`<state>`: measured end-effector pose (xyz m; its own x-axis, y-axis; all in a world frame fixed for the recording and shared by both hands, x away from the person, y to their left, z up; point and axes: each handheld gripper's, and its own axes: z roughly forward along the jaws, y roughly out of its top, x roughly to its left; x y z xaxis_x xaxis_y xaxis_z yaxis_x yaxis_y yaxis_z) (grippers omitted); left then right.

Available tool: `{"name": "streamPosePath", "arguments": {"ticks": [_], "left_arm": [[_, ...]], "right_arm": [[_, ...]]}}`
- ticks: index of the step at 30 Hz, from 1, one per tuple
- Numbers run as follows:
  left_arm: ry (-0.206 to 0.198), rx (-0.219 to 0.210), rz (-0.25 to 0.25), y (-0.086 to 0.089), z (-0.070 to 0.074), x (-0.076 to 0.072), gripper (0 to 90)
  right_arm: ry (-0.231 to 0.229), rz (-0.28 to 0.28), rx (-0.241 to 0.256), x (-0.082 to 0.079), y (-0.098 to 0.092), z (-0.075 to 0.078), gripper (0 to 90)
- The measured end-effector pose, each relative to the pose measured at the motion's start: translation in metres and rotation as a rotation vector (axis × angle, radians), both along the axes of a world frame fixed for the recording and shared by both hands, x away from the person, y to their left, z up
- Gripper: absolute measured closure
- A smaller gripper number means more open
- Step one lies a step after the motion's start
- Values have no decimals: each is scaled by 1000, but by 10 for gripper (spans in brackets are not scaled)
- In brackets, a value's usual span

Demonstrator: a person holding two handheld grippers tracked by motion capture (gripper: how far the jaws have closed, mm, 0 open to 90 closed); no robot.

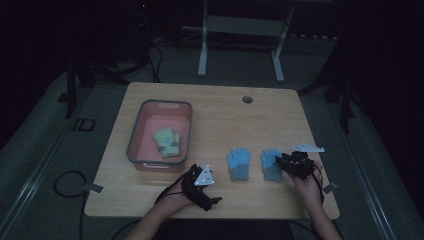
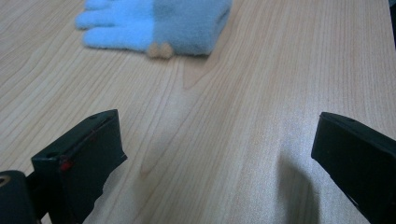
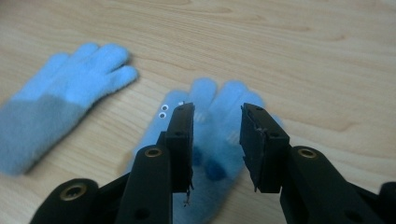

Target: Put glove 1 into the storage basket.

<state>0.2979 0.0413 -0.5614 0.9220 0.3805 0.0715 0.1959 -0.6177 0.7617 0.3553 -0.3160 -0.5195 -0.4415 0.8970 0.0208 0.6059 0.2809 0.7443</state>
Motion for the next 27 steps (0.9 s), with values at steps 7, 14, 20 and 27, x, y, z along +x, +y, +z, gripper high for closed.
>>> {"name": "streamPosePath", "arguments": {"ticks": [7,14,20,27], "left_arm": [[0,3,1,0,0,0,20],[0,2,2,0,0,0,20],[0,3,2,0,0,0,20],[0,5,2,-1,0,0,21]], "right_arm": [[-2,157,-18,2,-10,10,624],[37,306,-97,5,-10,16,584],[70,364,-160,9,-6,13,573],[69,421,-152,14,-3,4,563]]}}
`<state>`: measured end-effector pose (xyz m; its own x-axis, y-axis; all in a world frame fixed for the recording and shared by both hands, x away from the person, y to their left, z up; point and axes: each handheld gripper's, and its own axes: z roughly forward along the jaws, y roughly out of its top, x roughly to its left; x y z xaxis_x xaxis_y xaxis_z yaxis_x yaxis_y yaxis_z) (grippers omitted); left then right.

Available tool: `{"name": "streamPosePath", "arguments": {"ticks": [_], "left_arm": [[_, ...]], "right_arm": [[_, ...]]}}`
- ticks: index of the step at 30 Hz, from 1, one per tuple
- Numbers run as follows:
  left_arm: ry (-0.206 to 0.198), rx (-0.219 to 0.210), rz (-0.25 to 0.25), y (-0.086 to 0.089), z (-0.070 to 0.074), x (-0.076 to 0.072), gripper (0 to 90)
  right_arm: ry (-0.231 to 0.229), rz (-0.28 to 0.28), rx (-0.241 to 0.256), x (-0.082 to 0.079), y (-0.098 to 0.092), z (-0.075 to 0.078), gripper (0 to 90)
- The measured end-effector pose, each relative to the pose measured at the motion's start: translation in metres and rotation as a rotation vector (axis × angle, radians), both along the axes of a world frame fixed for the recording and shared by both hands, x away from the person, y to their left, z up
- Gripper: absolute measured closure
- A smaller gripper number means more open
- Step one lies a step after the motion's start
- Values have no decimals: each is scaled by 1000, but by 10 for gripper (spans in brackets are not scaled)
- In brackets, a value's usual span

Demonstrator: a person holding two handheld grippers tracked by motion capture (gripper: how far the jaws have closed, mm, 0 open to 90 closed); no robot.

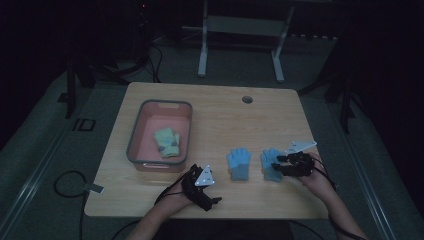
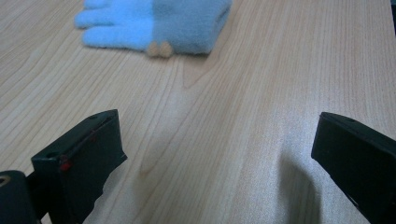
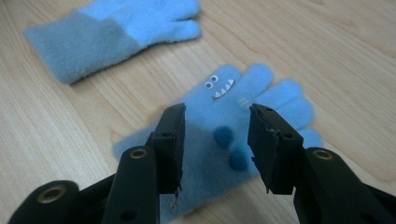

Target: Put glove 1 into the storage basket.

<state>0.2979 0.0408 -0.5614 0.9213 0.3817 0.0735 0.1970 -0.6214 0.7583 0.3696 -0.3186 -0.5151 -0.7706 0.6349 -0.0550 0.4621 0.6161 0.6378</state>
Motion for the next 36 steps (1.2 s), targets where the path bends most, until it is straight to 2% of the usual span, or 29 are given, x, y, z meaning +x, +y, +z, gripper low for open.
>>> {"name": "streamPosePath", "arguments": {"ticks": [4,8,13,14,18,19,21,23,25,28,31,34,36], "left_arm": [[0,3,-1,0,0,0,20],[1,-1,1,0,0,0,20],[0,6,1,0,0,0,20],[-1,6,0,0,0,0,21],[1,7,0,0,0,0,21],[1,5,1,0,0,0,21],[0,7,1,-1,0,0,21],[-2,5,1,0,0,0,20],[0,5,2,0,0,0,20],[3,4,1,0,0,1,20],[3,4,0,0,0,1,20],[2,3,-1,0,0,1,21],[-2,4,-1,0,0,0,20]], "right_arm": [[22,15,-15,4,2,-8,568],[28,12,-63,5,4,-18,586],[39,-16,-45,4,4,-21,643],[37,-19,-35,3,4,-22,693],[28,-36,-31,0,7,-23,788],[36,-47,-27,-1,7,-23,808],[45,-102,-10,-2,9,-23,834],[52,-119,-3,-3,9,-22,839],[67,-140,33,-3,9,-18,845],[46,-151,72,-6,11,-3,847],[7,-154,99,-8,14,19,847],[-30,-147,100,-9,21,36,846],[-36,-125,124,-9,26,45,846]]}}
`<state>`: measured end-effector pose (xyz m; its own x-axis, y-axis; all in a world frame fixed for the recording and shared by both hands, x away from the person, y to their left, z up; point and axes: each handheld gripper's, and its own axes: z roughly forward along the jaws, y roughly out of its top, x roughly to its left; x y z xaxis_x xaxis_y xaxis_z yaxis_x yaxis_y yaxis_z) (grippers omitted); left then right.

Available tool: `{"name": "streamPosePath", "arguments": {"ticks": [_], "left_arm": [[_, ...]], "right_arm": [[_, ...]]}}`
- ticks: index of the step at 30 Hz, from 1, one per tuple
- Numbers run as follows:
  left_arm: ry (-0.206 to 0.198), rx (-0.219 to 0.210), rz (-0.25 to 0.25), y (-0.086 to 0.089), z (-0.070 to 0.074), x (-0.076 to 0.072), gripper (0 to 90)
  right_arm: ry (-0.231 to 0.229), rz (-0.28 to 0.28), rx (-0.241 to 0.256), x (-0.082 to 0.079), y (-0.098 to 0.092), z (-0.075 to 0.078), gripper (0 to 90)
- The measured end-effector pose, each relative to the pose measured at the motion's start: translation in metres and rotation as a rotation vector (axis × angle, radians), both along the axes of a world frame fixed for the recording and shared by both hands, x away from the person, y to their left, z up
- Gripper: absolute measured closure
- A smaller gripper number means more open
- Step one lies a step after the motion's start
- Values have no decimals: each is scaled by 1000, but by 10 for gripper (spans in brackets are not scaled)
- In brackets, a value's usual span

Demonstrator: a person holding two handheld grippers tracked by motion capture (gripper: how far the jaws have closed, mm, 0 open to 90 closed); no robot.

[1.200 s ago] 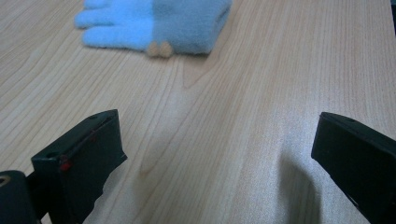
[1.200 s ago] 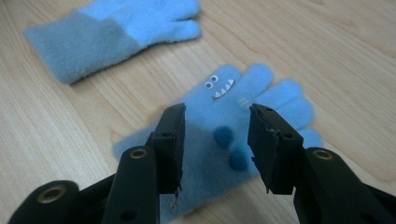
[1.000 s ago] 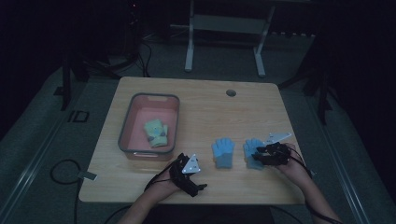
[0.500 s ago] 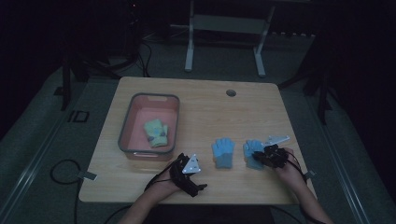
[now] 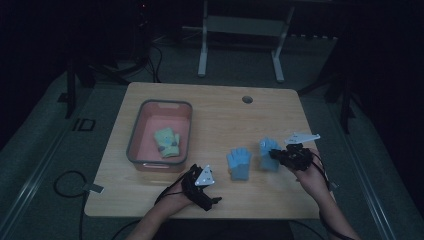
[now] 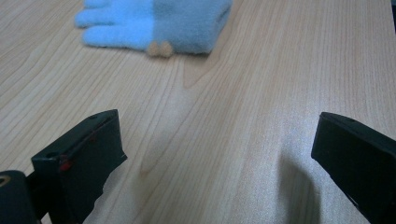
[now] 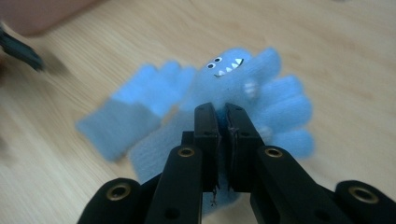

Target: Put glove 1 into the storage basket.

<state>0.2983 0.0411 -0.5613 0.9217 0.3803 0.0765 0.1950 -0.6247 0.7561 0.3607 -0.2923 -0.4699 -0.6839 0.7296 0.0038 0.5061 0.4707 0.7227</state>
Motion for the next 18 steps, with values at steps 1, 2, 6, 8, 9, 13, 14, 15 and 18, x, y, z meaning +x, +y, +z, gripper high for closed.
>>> {"name": "streamPosePath", "arguments": {"ticks": [1,2,6,8,9,13,14,15,18], "left_arm": [[0,1,0,0,0,0,21],[1,0,0,0,0,0,20],[-2,0,1,0,0,0,20],[-1,-4,2,0,0,0,20],[-1,-3,1,0,0,0,20],[-2,-5,1,0,0,0,20],[-3,-6,0,0,0,0,20],[-3,-5,0,0,0,0,20],[-5,2,-1,0,0,0,20]], "right_arm": [[-13,9,0,0,2,3,845],[-15,39,10,1,9,9,845],[-14,72,19,3,19,13,844],[-12,109,26,3,29,14,844],[-12,121,25,3,32,15,844],[-1,165,16,4,51,12,843],[3,171,16,4,54,11,843],[6,180,14,5,58,10,843],[25,198,5,7,68,4,842]]}}
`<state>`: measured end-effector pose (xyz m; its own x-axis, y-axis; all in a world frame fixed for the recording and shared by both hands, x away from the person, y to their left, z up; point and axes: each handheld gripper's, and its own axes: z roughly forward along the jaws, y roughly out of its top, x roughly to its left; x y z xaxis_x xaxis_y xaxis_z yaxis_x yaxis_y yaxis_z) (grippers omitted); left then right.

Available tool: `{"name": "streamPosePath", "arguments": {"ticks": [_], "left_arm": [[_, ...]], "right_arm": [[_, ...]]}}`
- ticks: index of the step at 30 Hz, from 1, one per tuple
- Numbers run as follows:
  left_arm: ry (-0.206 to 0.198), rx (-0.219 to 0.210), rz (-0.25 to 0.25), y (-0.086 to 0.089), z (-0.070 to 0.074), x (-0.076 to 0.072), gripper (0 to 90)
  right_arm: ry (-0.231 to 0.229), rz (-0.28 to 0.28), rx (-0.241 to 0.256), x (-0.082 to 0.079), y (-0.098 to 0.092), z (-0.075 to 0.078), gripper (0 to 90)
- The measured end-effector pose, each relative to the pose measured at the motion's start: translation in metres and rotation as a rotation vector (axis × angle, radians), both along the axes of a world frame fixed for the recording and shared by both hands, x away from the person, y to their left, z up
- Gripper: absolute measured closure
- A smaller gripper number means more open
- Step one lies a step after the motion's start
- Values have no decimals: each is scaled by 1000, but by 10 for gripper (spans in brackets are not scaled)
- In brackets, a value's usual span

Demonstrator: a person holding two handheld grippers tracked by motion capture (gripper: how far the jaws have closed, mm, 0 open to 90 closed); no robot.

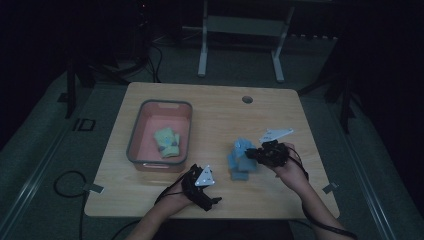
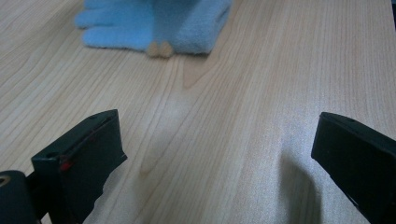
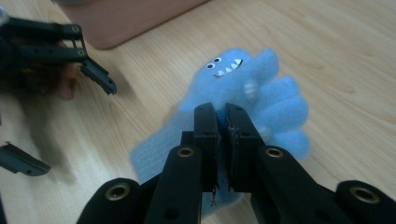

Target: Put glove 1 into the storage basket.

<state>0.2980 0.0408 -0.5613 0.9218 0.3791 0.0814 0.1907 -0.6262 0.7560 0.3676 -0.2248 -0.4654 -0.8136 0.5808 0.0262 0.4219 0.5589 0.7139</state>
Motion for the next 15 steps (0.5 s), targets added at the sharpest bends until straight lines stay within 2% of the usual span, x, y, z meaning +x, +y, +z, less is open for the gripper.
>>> {"name": "streamPosePath", "arguments": {"ticks": [9,11,15], "left_arm": [[1,-13,5,0,0,0,20],[-17,5,2,0,0,-1,20],[-19,13,0,-1,0,-1,20]], "right_arm": [[62,37,-62,9,19,-29,838],[74,31,-78,11,21,-37,836],[100,34,-95,15,22,-49,830]]}}
